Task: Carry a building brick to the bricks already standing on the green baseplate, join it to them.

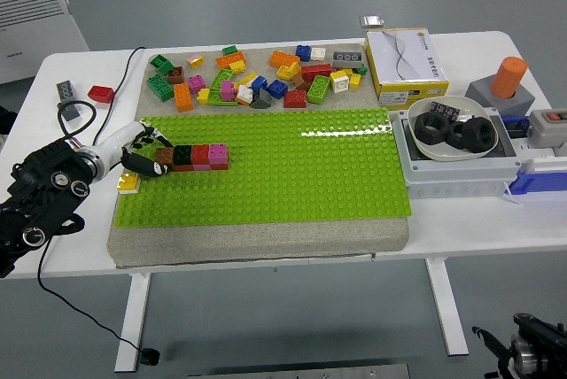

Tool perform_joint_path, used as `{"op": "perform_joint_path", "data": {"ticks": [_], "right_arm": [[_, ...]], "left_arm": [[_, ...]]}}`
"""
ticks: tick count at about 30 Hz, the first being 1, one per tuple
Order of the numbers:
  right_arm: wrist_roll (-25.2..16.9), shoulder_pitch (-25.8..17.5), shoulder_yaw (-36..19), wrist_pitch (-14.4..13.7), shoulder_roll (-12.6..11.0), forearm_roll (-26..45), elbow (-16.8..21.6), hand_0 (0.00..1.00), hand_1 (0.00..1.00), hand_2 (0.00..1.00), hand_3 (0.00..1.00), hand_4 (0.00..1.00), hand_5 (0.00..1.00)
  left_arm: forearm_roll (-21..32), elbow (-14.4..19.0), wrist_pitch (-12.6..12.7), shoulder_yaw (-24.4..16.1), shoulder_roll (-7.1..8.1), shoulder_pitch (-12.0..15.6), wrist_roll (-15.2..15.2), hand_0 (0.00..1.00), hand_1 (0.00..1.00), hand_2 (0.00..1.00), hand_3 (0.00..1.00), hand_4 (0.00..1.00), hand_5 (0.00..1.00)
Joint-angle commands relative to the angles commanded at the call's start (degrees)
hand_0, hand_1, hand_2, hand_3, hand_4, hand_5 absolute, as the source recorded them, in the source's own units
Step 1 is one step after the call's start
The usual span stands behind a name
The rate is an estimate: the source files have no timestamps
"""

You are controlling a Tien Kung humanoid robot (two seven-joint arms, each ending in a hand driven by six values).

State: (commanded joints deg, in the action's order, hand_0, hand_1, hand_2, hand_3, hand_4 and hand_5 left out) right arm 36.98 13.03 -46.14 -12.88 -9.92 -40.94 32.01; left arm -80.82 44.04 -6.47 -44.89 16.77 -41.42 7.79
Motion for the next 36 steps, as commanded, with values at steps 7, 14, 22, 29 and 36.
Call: {"op": "perform_joint_path", "data": {"ticks": [7,14,22,29,36], "right_arm": [[0.0,0.0,0.0,0.0,0.0,0.0,0.0,0.596,0.608,0.671,0.852,0.982,0.998],[0.0,0.0,-0.1,0.0,0.0,-0.2,0.1,0.597,0.608,0.673,0.852,0.980,0.998],[0.0,0.1,-0.1,0.0,0.0,-0.1,0.1,0.597,0.606,0.671,0.852,0.980,0.998],[0.0,0.1,-0.1,-0.1,-0.1,-0.2,0.2,0.597,0.607,0.672,0.852,0.979,0.998],[0.0,0.2,-0.2,0.0,-0.1,-0.3,0.2,0.597,0.609,0.672,0.851,0.978,0.998]], "left_arm": [[0.0,0.0,-0.1,0.1,-0.04,-0.1,0.0,0.933,0.931,0.904,0.597,0.530,0.002],[-0.2,0.0,-0.4,0.0,-0.14,-0.1,0.1,0.931,0.932,0.910,0.609,0.547,0.002],[-0.3,-0.2,-1.5,0.2,-0.15,-0.1,0.5,0.932,0.933,0.912,0.607,0.558,0.002],[-0.4,-0.3,-2.3,0.3,-0.15,-0.1,0.7,0.931,0.935,0.916,0.608,0.565,0.002],[-0.6,-0.3,-2.5,0.3,-0.15,-0.1,0.7,0.932,0.938,0.919,0.632,0.597,0.002]]}}
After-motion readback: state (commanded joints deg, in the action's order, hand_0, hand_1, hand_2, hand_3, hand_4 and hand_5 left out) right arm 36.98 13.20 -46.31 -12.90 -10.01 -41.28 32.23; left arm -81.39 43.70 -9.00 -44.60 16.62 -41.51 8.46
